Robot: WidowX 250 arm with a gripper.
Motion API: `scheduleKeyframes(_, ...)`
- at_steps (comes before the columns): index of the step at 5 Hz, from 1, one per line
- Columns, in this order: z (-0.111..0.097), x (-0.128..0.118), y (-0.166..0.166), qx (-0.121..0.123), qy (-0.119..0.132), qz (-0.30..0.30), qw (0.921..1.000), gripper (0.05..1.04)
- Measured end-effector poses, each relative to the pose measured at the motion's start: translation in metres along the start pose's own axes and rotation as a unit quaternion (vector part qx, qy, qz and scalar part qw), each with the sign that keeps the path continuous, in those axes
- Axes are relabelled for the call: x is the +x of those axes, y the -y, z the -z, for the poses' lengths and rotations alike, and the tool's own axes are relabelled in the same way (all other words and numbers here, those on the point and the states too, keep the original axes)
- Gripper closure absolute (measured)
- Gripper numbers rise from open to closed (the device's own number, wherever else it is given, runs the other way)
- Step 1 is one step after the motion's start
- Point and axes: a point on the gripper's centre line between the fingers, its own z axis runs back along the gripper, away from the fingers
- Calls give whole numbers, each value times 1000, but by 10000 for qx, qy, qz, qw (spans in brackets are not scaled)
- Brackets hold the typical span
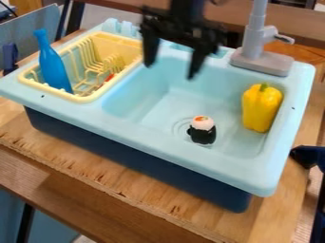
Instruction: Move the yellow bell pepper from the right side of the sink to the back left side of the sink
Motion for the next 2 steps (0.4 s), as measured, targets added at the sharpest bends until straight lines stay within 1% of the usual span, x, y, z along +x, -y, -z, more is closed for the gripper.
scheduleKeyframes(1, -7, -5, 30, -532, 704, 913, 9919, 83)
scheduleKeyframes(2, -12, -4, 44, -596, 871, 1276, 9862, 83)
